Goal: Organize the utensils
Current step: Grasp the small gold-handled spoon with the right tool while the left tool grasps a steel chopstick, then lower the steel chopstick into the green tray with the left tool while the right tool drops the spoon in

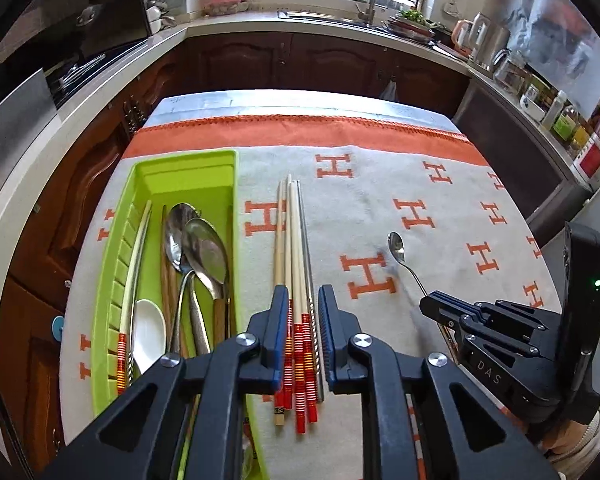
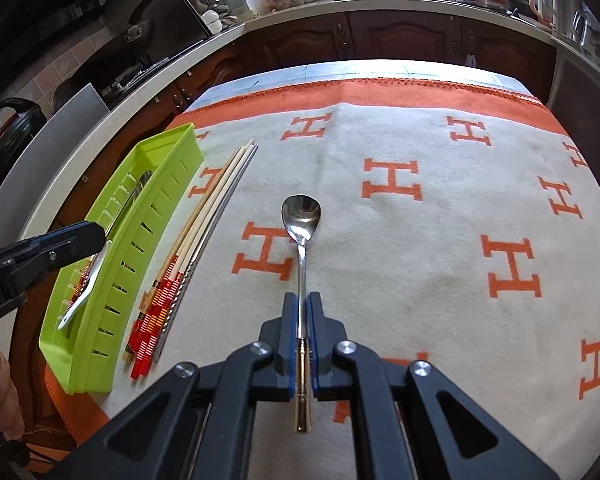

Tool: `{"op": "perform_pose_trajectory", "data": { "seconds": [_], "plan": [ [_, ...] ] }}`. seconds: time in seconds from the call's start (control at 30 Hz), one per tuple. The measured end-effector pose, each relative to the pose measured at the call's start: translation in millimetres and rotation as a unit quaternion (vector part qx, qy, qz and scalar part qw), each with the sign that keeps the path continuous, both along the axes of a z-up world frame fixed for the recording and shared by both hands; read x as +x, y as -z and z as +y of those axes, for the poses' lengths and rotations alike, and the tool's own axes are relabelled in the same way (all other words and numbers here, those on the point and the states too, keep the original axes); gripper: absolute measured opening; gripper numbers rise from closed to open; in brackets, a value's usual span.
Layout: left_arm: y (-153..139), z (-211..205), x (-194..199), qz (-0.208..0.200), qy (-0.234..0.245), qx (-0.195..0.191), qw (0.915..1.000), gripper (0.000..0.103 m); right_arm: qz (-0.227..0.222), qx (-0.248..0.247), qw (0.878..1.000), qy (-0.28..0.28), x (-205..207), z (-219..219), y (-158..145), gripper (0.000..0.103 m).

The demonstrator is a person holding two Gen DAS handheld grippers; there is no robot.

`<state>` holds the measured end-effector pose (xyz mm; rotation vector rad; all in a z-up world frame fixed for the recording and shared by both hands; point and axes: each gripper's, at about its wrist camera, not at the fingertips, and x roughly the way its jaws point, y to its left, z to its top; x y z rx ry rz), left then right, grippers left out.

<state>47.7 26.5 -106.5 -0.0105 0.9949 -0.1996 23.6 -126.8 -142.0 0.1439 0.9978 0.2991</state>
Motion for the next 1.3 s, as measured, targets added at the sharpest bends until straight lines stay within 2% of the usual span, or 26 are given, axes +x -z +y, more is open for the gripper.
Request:
{"op": "perform_pose_trajectory", "data": {
  "seconds": [0.2,0.3,0.43,0.53,0.77,0.8,0.87,0.9,1.2,1.3],
  "plan": [
    [35,-20,23,0.061,0.006,0.017,0.998,0.008,-0.003,0.019,1.0,0.01,-4,-11,-5,0.004],
    [46,-25,31,0.076,0.0,0.037,0.9964,0.008,-0.005,0.025,1.0,0.017,-6,-18,-7,0.004],
    [60,-30,39,0.105,-0.002,0.046,0.9934,0.008,-0.01,0.033,0.999,0.023,-7,-25,-10,0.004],
    [60,-32,43,0.1,-0.007,0.059,0.9932,0.008,-0.013,0.037,0.999,0.025,-6,-28,-12,0.004],
    [60,-34,52,0.102,-0.012,0.047,0.9936,0.012,-0.009,0.05,0.998,0.029,-6,-32,-10,0.004],
    [60,-35,53,0.103,-0.01,0.039,0.9938,0.012,-0.009,0.051,0.998,0.03,-6,-33,-10,0.004],
    [68,-36,57,0.137,-0.001,0.001,0.9906,0.012,-0.007,0.055,0.998,0.032,-6,-35,-9,0.004],
    [65,-37,56,0.124,-0.005,-0.001,0.9923,0.012,-0.006,0.056,0.998,0.033,-6,-35,-9,0.004],
    [67,-53,57,0.103,0.008,0.017,0.9945,0.012,-0.005,0.063,0.997,0.038,-6,-40,-7,0.004],
    [68,-56,56,0.088,0.005,0.025,0.9958,0.006,-0.004,0.067,0.997,0.037,-5,-41,-6,0.004]
  ]
}}
